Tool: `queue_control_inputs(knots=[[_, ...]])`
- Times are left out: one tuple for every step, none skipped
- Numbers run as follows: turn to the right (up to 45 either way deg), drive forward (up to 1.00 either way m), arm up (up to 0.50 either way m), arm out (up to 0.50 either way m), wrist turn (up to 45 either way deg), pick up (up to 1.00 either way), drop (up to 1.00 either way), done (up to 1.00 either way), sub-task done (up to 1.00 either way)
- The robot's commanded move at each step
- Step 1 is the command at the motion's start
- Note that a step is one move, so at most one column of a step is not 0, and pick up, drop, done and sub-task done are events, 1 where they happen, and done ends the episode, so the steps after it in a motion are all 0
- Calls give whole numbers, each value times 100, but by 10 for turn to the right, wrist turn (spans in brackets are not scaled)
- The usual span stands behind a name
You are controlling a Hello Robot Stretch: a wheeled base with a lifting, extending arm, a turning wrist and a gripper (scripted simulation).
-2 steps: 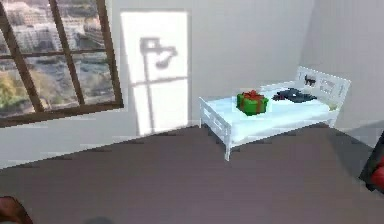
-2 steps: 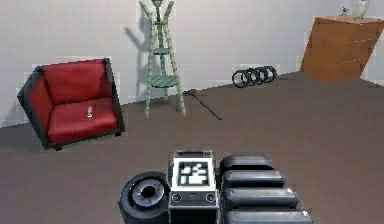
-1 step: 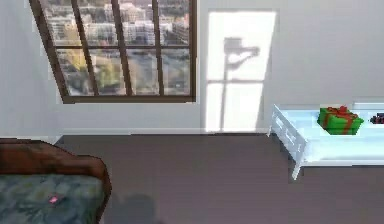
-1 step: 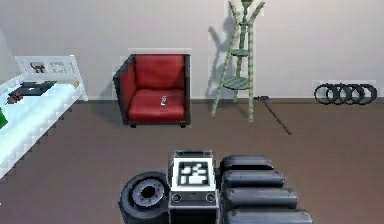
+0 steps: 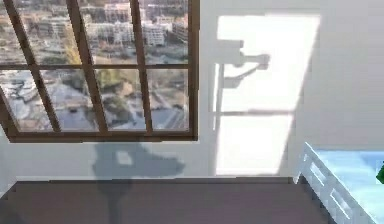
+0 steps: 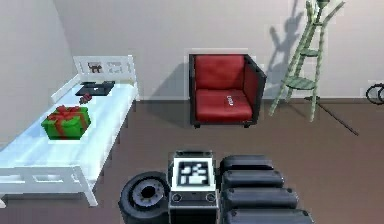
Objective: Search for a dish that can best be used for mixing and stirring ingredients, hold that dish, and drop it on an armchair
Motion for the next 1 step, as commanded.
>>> queue_control_inputs(knots=[[-30,0,0,0,0,0,0,0,0]])
